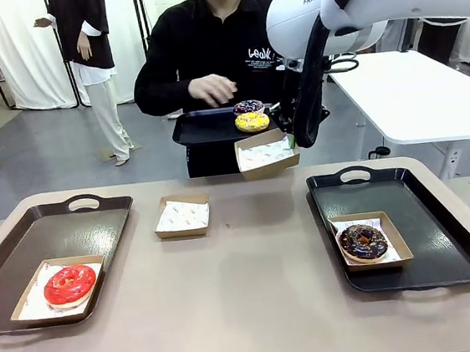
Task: Individually package the donuts and arrange them on the tray.
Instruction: Place the picked Paper togo box on the Handle tray while simultaneously picking up another Paper togo box from the table with the other hand.
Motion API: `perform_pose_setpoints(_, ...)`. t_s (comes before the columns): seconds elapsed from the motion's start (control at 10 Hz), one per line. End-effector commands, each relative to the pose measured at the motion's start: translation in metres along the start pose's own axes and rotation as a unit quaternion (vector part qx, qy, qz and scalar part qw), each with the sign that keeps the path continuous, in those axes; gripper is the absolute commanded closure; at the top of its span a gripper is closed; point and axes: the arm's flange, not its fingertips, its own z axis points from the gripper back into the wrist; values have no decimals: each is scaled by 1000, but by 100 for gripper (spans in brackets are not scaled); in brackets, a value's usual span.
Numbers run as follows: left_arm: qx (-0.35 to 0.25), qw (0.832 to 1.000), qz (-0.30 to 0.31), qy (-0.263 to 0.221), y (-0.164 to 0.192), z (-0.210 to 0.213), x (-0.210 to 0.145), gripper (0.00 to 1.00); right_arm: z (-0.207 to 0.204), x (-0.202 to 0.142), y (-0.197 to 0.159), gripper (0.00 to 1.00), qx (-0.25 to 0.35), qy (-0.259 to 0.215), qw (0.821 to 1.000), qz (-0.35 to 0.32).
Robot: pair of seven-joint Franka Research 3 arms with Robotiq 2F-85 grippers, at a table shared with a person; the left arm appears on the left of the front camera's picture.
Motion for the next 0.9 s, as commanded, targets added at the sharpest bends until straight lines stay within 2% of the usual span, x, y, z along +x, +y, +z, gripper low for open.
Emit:
perform_pose_setpoints(0.0, -3, 1000, -6, -1, -5, -1, -3, 6, 0, 0, 0, 100, 1, -2, 1000, 0)
perform_pose_setpoints(0.8, -3, 1000, -6, -1, -5, -1, -3, 6, 0, 0, 0, 100, 1, -2, 1000, 0)
